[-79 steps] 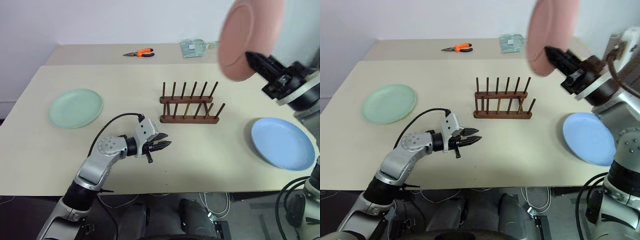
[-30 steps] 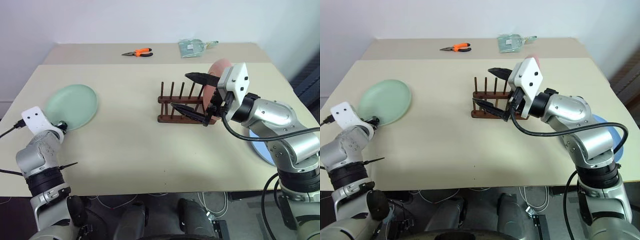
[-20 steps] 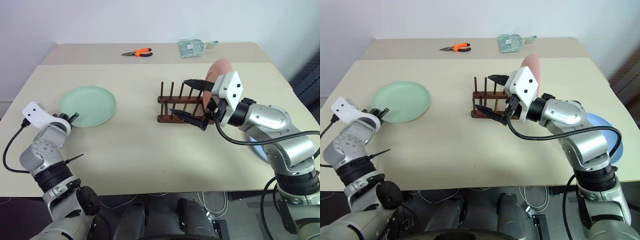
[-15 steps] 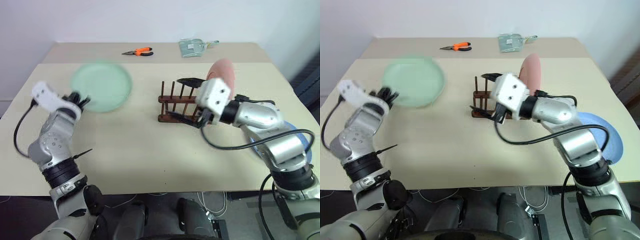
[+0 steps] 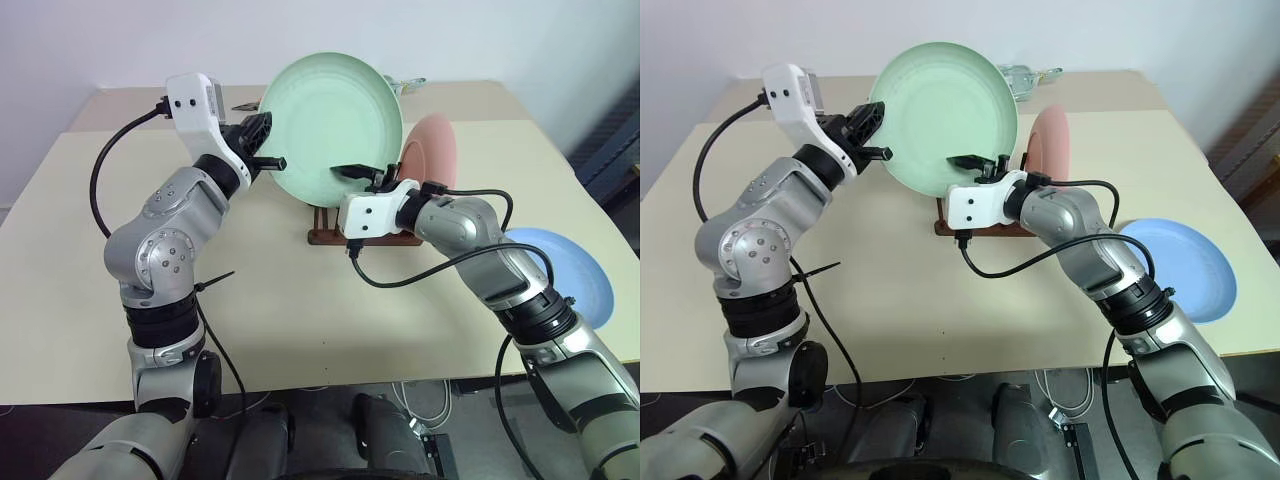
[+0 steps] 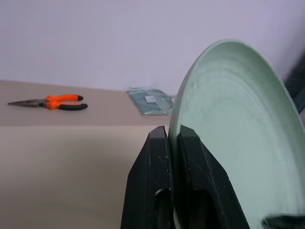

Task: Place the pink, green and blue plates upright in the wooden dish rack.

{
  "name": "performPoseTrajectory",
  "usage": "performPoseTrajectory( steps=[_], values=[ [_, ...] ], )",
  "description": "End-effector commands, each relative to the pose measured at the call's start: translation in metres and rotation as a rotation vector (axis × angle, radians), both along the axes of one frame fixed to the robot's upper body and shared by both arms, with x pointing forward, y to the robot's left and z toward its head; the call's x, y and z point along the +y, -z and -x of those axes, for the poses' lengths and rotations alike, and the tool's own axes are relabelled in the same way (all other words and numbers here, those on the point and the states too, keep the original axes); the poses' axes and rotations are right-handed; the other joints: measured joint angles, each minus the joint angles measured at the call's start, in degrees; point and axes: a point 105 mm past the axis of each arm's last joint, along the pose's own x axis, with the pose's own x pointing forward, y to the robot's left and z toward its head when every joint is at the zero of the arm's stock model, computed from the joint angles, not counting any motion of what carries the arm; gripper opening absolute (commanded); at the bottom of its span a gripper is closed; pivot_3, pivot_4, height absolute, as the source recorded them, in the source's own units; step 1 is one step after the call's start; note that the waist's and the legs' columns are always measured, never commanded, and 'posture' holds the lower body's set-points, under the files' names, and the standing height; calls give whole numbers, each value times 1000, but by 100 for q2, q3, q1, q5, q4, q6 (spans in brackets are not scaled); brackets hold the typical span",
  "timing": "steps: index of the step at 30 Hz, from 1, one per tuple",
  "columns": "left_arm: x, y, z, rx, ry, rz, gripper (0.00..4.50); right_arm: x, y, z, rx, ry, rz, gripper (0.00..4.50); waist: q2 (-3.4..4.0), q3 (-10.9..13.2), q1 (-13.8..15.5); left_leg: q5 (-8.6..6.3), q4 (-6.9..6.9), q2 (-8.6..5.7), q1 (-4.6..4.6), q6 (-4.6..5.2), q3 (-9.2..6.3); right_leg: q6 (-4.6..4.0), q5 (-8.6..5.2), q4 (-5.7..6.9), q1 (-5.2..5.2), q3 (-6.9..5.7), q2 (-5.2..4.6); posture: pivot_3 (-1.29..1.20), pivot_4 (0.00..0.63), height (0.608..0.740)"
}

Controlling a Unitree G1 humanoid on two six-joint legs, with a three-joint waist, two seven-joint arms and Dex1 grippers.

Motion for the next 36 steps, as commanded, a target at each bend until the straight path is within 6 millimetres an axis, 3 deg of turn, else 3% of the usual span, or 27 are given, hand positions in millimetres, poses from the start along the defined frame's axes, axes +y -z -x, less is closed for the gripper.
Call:
performPoseTrajectory(
  steps=[1, 4, 7, 10, 12, 16, 19, 21, 26, 33, 36],
  values=[
    [1, -18, 7, -74, 21, 41, 707, -1, -12, 2, -46, -1, -37, 137, -1, 0, 6, 0, 1, 0, 0, 0, 0, 0, 0, 0, 1, 0, 0, 0, 150, 740],
    [36, -31, -1, -107, -115, 179, 2028, -1, -15, 5, -66, -11, -64, 0, -1, 1, 26, 0, 4, -2, -2, 0, -3, 0, 0, -1, 5, -1, -1, 0, 150, 740],
    [83, -33, -7, -137, -305, 228, 3563, -4, -28, 10, -29, -5, -222, 0, -3, 1, 5, 1, 3, -1, 0, -1, -4, 0, 0, -1, 4, -1, 0, 0, 150, 740],
    [106, -20, -3, -196, -404, -40, 3563, -13, -52, 19, 90, -20, -531, 0, 2, 1, -37, 13, -9, 3, 5, -22, 0, -2, 1, 0, -2, 4, 4, 0, 150, 740],
    [95, 3, 1, -207, -322, -218, 3563, -21, -63, 27, 239, -48, -771, 0, 9, -1, -17, 14, -16, 5, 7, -25, 3, -5, 2, 5, -8, 11, 7, 0, 150, 740],
    [37, 71, 29, -123, 101, -415, 3563, -40, -72, 42, 520, -74, -1200, 0, 9, -1, 109, -2, -6, 1, -4, 4, -12, -10, 4, 0, -2, 7, -1, 0, 150, 740],
    [6, 107, 59, -67, 368, -498, 3563, -44, -69, 46, 653, -56, -1370, 0, 18, 5, 126, -5, -1, 3, -14, 7, -12, -41, -1, -2, -10, 9, -2, 0, 150, 740],
    [-7, 119, 72, -47, 467, -510, 3563, -45, -63, 46, 704, -19, -1418, 0, 48, 13, 128, -5, -4, 11, -12, 7, -9, -47, 0, 1, -15, 8, 5, 0, 150, 740],
    [-20, 119, 71, -49, 491, -458, 3563, -50, -51, 42, 801, 53, -1501, 0, 83, 8, 99, -3, -10, 13, -6, 9, -4, -49, -1, 3, -16, 6, 9, 0, 150, 740],
    [-27, 121, 77, -55, 526, -475, 3563, -54, -34, 30, 862, 163, -1457, 0, 83, 7, -3, -3, -10, 12, -5, 10, 0, -44, 0, 3, -16, 6, 10, 0, 150, 740],
    [-31, 125, 80, -53, 537, -494, 3615, -55, -38, 23, 851, 162, -1423, 1089, 83, 7, 0, -3, -9, 12, -5, 10, 1, -44, -1, 3, -15, 5, 10, 0, 150, 740]
  ],
)
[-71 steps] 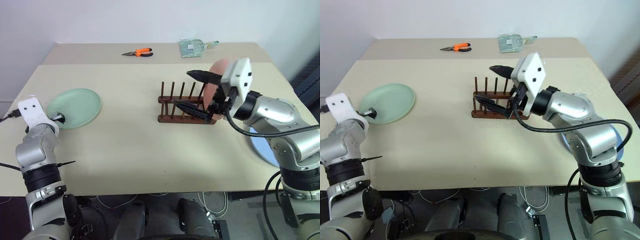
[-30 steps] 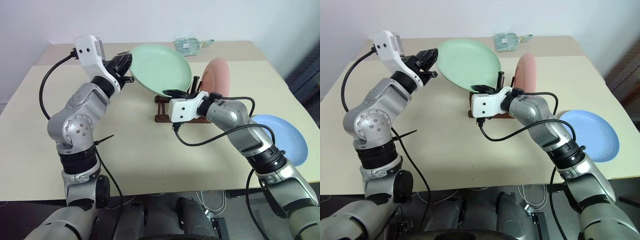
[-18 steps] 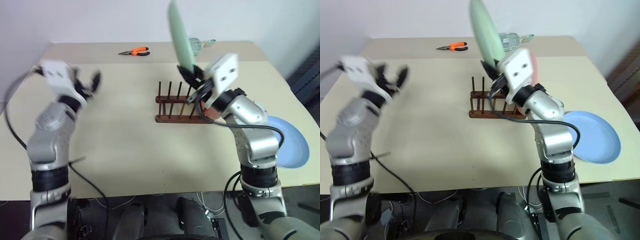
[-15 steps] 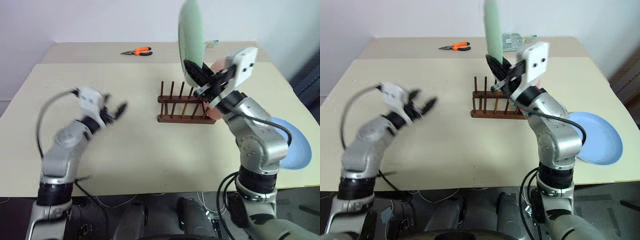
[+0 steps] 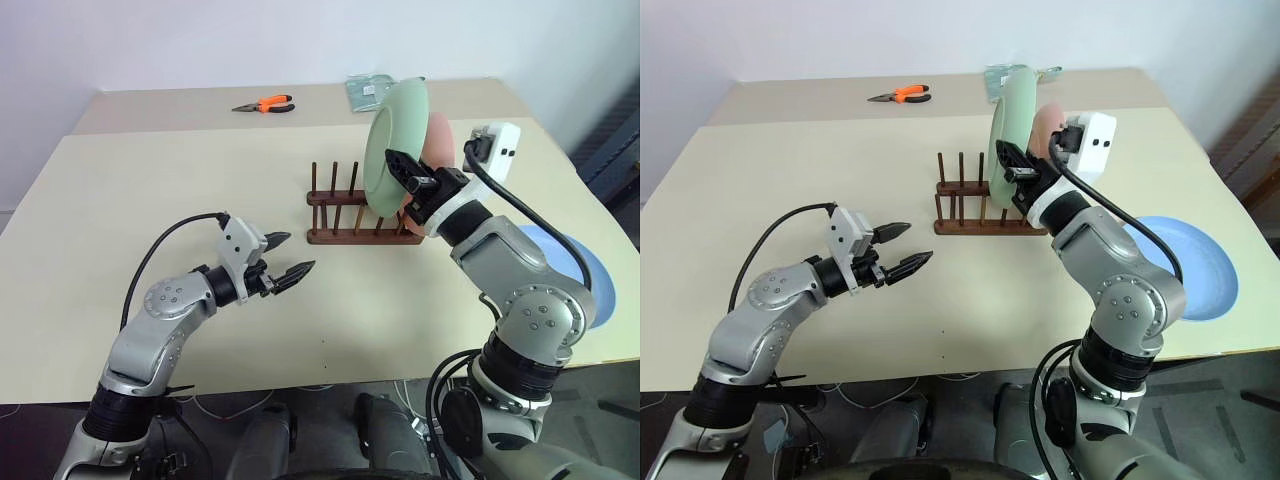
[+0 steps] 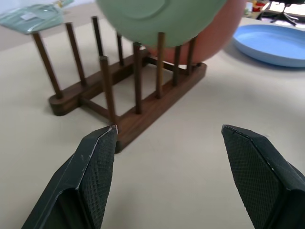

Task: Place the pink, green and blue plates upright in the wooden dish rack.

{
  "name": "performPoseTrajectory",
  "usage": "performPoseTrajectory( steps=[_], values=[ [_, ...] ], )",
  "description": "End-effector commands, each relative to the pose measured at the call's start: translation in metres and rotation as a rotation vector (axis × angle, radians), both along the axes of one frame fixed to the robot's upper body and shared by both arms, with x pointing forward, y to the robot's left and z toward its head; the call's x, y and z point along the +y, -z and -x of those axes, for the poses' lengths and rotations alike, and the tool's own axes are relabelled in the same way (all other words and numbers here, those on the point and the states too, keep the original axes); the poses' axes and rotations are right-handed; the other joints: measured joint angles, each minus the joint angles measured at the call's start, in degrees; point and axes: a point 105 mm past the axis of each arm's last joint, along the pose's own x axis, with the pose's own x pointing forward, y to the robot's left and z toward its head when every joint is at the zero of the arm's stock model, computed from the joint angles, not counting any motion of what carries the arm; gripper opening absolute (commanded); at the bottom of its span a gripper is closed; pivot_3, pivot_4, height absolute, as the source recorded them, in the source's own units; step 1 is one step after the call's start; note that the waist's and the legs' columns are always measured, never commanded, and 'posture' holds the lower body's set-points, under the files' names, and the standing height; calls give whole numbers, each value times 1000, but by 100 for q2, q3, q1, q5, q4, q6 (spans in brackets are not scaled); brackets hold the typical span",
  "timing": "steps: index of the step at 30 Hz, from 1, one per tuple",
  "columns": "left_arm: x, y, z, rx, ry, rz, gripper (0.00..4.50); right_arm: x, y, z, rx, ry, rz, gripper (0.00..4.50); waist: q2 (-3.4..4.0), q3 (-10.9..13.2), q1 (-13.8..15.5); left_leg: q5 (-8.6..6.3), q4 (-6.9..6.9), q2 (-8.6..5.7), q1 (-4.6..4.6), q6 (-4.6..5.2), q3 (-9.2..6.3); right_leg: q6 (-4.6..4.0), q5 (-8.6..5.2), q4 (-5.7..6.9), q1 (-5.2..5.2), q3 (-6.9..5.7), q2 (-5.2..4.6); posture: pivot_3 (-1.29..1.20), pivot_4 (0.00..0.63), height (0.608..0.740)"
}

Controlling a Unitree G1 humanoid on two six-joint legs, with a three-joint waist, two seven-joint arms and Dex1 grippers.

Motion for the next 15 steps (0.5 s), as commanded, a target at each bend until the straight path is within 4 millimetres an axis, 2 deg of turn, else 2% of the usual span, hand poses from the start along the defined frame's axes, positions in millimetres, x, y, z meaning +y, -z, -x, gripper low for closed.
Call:
performPoseTrajectory(
  steps=[1, 5, 7, 9, 11, 12, 13, 14, 15],
  values=[
    [-8, -7, 7, -45, 30, -13, 3615, -2, -17, -4, -72, -7, 38, 1582, 0, 0, 1, 0, 1, 0, 0, 0, 0, 0, 0, -1, 2, 0, 0, 0, 150, 740],
    [-11, -6, 8, -38, 36, -3, 3615, -8, -40, -7, -209, 29, 175, 3463, 1, 1, 2, 0, 1, 0, -1, 0, 1, 2, -1, -2, 1, -1, 0, 0, 150, 740],
    [-13, -6, 9, -36, 40, -4, 3615, -14, -59, 2, -352, 40, 287, 3463, 0, 1, 5, 0, 0, 0, -3, 0, 2, 7, -4, -4, 1, 0, -1, 0, 150, 740],
    [-14, -4, 10, -30, 49, -10, 3615, -29, -80, 11, -463, 70, 323, 3463, 0, 2, 10, -1, 1, -1, -3, 1, 2, 28, -17, -6, 5, -1, -2, 0, 150, 740],
    [-16, -2, 9, -29, 61, -23, 3615, -60, -96, 16, -504, 143, 306, 3463, -3, 2, 19, -1, 2, -1, -3, 2, 2, 29, -18, -7, 7, -1, -4, 0, 150, 740],
    [-16, -1, 9, -27, 67, -26, 3615, -79, -99, 17, -502, 190, 303, 3463, -3, 2, 29, -1, 3, -1, -4, 2, 2, 29, -18, -8, 9, -1, -4, 0, 150, 740],
    [-18, 0, 9, -27, 78, -32, 3615, -105, -94, 17, -467, 267, 342, 3463, -5, 2, 38, -2, 5, -1, -5, 3, 1, 30, -19, -8, 10, -1, -6, 0, 150, 740],
    [-19, 1, 9, -27, 86, -36, 3615, -122, -90, 18, -441, 315, 375, 3463, -10, 1, 88, -2, 7, -2, -5, 4, 1, 30, -20, -10, 13, -2, -6, 0, 150, 740],
    [-21, 1, 9, -28, 95, -38, 3615, -144, -77, 19, -381, 370, 425, 3463, -13, 0, 120, -4, 9, -3, -5, 6, -1, 31, -22, -15, 19, -5, -7, 0, 150, 740]
  ],
)
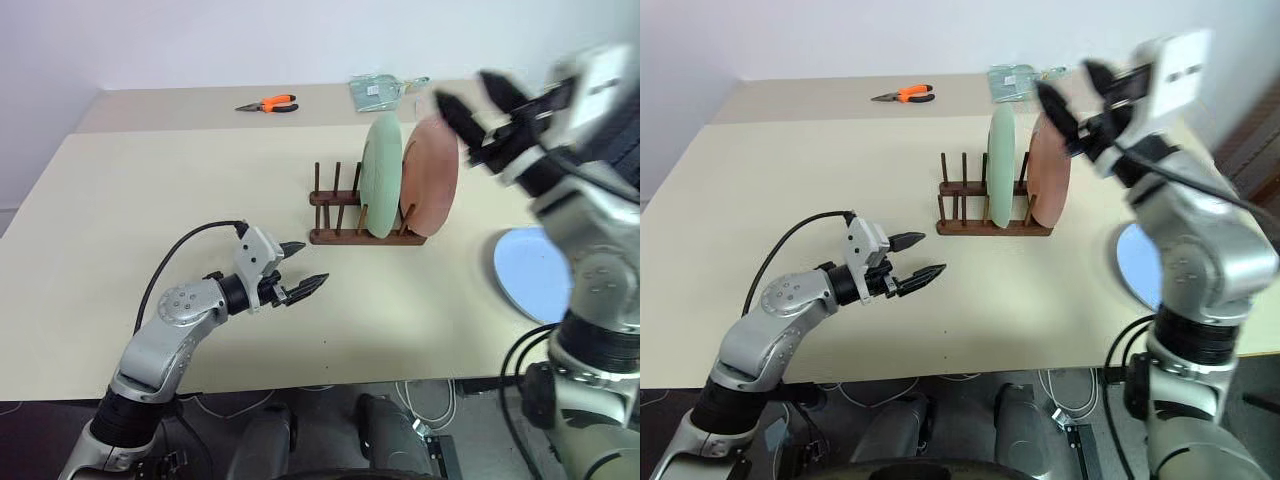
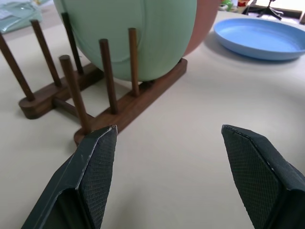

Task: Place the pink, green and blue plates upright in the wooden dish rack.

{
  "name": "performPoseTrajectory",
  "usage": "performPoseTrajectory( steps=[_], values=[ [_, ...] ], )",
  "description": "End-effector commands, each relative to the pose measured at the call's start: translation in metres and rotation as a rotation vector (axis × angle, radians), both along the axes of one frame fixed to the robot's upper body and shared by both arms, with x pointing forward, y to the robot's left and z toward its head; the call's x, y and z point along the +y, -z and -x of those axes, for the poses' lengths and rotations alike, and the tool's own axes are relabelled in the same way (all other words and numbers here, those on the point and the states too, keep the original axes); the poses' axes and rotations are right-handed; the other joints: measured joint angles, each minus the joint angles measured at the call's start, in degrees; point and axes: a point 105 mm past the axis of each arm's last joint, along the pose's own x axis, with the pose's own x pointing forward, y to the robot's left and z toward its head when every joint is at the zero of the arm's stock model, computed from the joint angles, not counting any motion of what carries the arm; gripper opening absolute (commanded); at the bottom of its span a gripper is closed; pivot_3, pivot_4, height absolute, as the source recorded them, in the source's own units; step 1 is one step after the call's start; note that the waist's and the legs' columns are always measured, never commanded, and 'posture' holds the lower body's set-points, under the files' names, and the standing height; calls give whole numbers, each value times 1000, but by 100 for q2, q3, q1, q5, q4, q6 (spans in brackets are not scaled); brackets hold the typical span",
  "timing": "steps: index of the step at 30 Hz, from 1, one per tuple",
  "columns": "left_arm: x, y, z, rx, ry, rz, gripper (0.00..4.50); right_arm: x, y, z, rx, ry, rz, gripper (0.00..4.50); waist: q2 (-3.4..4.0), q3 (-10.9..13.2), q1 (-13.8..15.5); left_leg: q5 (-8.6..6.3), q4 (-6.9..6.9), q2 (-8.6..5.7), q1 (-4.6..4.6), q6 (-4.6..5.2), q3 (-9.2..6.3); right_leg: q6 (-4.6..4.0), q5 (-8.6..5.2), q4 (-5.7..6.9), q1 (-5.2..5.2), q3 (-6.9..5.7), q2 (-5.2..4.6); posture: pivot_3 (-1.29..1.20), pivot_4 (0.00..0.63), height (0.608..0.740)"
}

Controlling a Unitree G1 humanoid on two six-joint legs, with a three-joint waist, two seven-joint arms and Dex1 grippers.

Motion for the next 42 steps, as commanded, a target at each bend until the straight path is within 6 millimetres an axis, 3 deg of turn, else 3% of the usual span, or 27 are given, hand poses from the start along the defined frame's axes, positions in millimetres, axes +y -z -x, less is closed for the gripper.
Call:
performPoseTrajectory(
  steps=[1, 2, 4, 8, 13, 16, 22, 23, 26, 28, 30, 32, 35, 38, 42],
  values=[
    [-6, -5, 0, -31, 37, -7, 3615, -70, 23, 10, 86, 225, 46, 3463, -6, -2, 69, -3, 1, 0, 3, 4, 2, 0, -1, -5, 4, 0, -1, 0, 150, 740],
    [-8, -4, -1, -30, 48, -8, 3615, -82, 47, 15, 189, 247, 95, 3733, -7, -3, 85, -5, 1, 0, 6, 8, 4, -1, -2, -11, 9, 0, -1, 0, 150, 740],
    [-11, -3, -1, -30, 66, -14, 3615, -87, 90, 29, 359, 214, 202, 4319, -4, -3, 80, -6, 1, 1, 3, 10, 5, -1, -2, -16, 13, -1, -2, 0, 150, 740],
    [-14, 0, -2, -34, 93, -37, 3615, -71, 164, 56, 620, 155, 346, 4415, 26, -3, 7, -9, 0, 3, 7, 16, 33, 2, -2, -12, 7, 17, -6, 0, 150, 740],
    [-17, -2, -2, -43, 108, -42, 3615, -79, 207, 56, 735, 266, 431, 4415, 22, -1, -82, -13, 8, 13, 6, 13, 54, -1, -5, -8, 16, 16, -8, 0, 150, 740],
    [-19, -3, -1, -47, 113, -43, 3615, -88, 223, 52, 783, 327, 464, 3556, 14, 2, -64, -12, 12, 13, 12, 15, 50, -2, -4, -19, 13, 8, -9, 0, 150, 740],
    [-21, -3, 3, -51, 116, -38, 3615, -101, 222, 40, 761, 399, 500, 575, 13, 2, 26, -16, 6, 5, 0, 25, 41, 0, 2, -44, 12, 9, -14, 0, 150, 740],
    [-21, -3, 3, -52, 115, -39, 3615, -102, 216, 37, 736, 409, 509, 62, 11, 1, 35, -16, 6, 5, 1, 25, 41, 0, 2, -44, 13, 9, -14, 0, 150, 740],
    [-18, -2, 3, -51, 106, -40, 3615, -103, 187, 24, 602, 449, 553, 62, 10, 1, 56, -17, 11, 7, 6, 25, 42, 0, 3, -44, 19, 9, -12, 0, 150, 740],
    [-14, -1, 0, -50, 91, -47, 3615, -98, 121, 4, 337, 513, 520, 62, 25, 11, 28, -17, 12, 7, 9, 25, 46, 0, 2, -44, 20, 10, -12, 0, 150, 740],
    [-9, 0, -3, -54, 78, -59, 3615, -76, 50, -3, 87, 471, 421, 62, 56, 30, -52, -17, 12, 7, 9, 26, 56, 0, 3, -44, 17, 16, -13, 0, 150, 740],
    [-6, 0, -5, -57, 65, -65, 3615, -51, 3, -2, -57, 362, 291, 62, 62, 33, -74, -16, 7, 8, 9, 27, 57, 5, 13, -44, 13, 16, -13, 0, 150, 740],
    [-2, 0, -9, -62, 42, -67, 3615, 10, -55, 12, -193, -10, 32, 62, 41, 23, -80, -16, -11, 19, 10, 27, 19, 12, 27, -44, 13, -12, 5, 0, 150, 740],
    [11, 1, -15, -61, -14, -70, 3615, 72, -81, 30, -186, -419, -231, 62, 35, 19, -82, -16, -13, 23, 7, 27, 10, -2, 36, -45, 12, -14, 9, 0, 150, 740],
    [37, 8, -21, -55, -105, -104, 3615, 121, -78, 28, -9, -691, -524, 62, 36, 18, -57, -15, -9, 18, 5, 26, -13, -13, 36, -43, 10, -9, 1, 0, 150, 740]
  ],
)
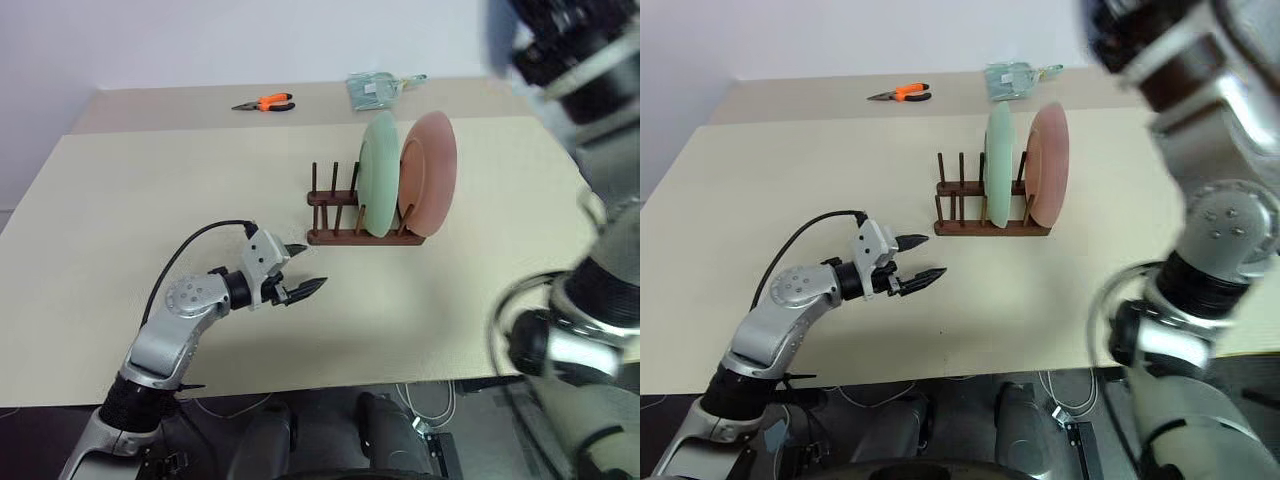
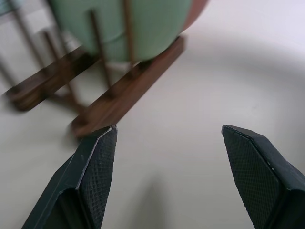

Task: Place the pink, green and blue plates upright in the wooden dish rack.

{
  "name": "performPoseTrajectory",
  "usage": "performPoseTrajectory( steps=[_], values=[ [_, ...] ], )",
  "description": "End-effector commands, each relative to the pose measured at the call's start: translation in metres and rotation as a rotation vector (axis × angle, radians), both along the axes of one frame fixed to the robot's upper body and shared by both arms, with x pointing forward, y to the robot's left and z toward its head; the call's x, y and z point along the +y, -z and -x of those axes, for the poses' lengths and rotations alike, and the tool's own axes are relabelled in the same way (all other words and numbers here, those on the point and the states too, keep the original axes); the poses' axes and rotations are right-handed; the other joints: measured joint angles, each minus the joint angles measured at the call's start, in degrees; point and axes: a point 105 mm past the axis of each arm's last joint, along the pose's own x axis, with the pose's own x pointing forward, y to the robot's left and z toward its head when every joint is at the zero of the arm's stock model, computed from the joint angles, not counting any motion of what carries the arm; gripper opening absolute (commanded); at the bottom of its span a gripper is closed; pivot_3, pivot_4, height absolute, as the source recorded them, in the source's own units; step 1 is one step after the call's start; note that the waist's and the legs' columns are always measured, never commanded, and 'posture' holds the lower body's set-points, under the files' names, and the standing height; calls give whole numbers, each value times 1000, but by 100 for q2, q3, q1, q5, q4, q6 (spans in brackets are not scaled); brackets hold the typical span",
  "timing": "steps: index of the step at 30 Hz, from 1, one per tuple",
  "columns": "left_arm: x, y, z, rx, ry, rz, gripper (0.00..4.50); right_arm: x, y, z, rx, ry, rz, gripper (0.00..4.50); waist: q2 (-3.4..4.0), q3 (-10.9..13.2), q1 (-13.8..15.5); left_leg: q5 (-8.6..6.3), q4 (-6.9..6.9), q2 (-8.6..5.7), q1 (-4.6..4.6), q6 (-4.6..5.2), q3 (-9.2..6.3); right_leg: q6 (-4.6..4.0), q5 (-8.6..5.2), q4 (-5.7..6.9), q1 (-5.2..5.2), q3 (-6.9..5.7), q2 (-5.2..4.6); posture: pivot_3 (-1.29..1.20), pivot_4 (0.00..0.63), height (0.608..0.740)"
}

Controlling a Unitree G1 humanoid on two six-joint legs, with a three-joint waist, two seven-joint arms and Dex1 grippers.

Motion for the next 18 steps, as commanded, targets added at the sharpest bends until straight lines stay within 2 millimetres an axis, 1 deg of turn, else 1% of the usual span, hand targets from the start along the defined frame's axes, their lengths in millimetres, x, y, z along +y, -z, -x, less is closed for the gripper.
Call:
performPoseTrajectory(
  steps=[1, 3, 4, 6, 8, 10, 11, 14, 18],
  values=[
    [26, -3, -5, -48, -81, -31, 3615, 25, 4, 1, 157, -188, -136, 62, 1, 0, 21, 0, 5, -4, -3, 0, -2, -5, -1, 0, 0, 0, -2, 0, 150, 740],
    [39, -2, -6, -48, -127, -39, 3615, 36, 16, -9, 276, -231, -180, 62, 2, 1, 17, 1, 7, -8, -5, -1, -1, -9, -3, 1, -3, 5, -5, 0, 150, 740],
    [46, -3, -7, -50, -148, -44, 3615, 40, 26, -18, 341, -217, -185, 62, 1, 1, 17, 1, 7, -11, -6, -1, 0, -8, -2, 1, -4, 5, -5, 0, 150, 740],
    [55, -2, -6, -55, -174, -56, 3615, 43, 43, -31, 442, -186, -186, 62, 1, -1, -1, 1, 5, -12, -6, -2, 1, -1, 2, 4, -9, 4, -5, 0, 150, 740],
    [60, -3, -6, -57, -187, -63, 3615, 46, 59, -38, 536, -189, -204, 62, 2, -1, -4, 1, 1, -12, -5, -2, 9, 0, 2, 10, -14, 4, -4, 0, 150, 740],
    [61, -3, -5, -58, -192, -64, 3615, 47, 73, -44, 602, -170, -205, 62, 2, 0, -11, 1, 1, -12, -4, -2, 19, 4, 4, 35, -26, 6, -5, 0, 150, 740],
    [61, -2, -5, -57, -190, -64, 3615, 52, 80, -44, 639, -179, -213, 62, 2, 0, -21, 1, 0, -12, -5, -2, 24, 4, 4, 49, -35, 10, -5, 0, 150, 740],
    [58, -1, -4, -55, -183, -63, 3615, 63, 93, -45, 707, -183, -216, 62, 3, -2, -61, 1, -5, -7, -5, -2, 28, 3, 4, 65, -51, 10, 1, 0, 150, 740],
    [53, -1, -4, -55, -173, -55, 3615, 64, 106, -52, 762, -149, -204, 62, 2, -3, -59, 2, -3, -3, -1, -1, 31, 1, 3, 70, -53, 11, 8, 0, 150, 740]
  ],
)
